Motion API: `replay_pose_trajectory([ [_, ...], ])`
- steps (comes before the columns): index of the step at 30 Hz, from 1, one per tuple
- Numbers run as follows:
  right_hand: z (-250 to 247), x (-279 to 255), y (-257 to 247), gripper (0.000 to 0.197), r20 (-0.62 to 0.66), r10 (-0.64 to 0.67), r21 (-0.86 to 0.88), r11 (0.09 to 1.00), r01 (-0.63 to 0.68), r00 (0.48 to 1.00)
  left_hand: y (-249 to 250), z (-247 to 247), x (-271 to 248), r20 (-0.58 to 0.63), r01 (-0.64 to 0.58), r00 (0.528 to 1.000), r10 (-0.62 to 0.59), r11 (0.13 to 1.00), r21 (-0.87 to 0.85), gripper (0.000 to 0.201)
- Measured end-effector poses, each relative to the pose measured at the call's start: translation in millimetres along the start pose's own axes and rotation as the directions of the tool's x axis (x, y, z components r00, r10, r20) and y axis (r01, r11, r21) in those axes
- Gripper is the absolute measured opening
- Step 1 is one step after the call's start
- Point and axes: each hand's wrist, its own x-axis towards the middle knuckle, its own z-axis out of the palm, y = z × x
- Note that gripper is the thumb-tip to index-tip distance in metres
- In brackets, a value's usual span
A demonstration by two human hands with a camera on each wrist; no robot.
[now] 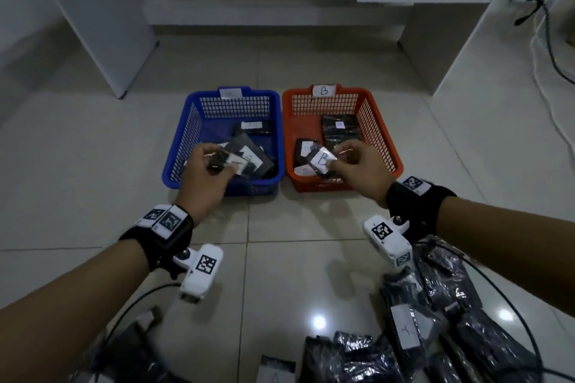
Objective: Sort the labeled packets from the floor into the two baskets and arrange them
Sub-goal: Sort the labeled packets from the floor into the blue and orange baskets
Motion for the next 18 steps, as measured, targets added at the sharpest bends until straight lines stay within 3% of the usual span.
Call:
replay_pose_trajectory([
  [3,-9.9,25.3,0.6,0.017,0.022,-0.107,-0.211,0.971,0.109,0.994,-15.4,-17.7,22.3,-0.097,-0.009,0.995,0.029,0.979,0.205,0.022],
  [7,-14.4,43.6,-2.0,0.022,0.073,-0.181,-0.407,0.892,0.195,0.981,-34.3,-39.7,45.4,-0.078,0.007,0.997,0.024,0.927,0.374,0.044],
  [9,-10.1,48.7,0.5,0.015,0.104,-0.187,-0.435,0.874,0.214,0.977,-45.9,-47.3,60.2,-0.065,0.001,0.997,0.036,0.869,0.495,0.043],
  [12,1.6,53.3,10.1,0.008,0.179,-0.137,-0.498,0.842,0.209,0.974,-63.8,-51.1,77.8,0.013,-0.022,1.000,0.018,0.731,0.682,0.061],
  [14,6.9,53.7,13.4,0.010,0.182,-0.124,-0.543,0.815,0.205,0.975,-66.0,-50.5,82.2,0.006,0.009,1.000,-0.019,0.709,0.706,0.060],
  [18,8.6,55.2,16.2,0.021,0.146,-0.150,-0.584,0.785,0.208,0.978,-61.9,-53.5,72.3,-0.020,-0.004,1.000,0.021,0.787,0.617,0.058],
])
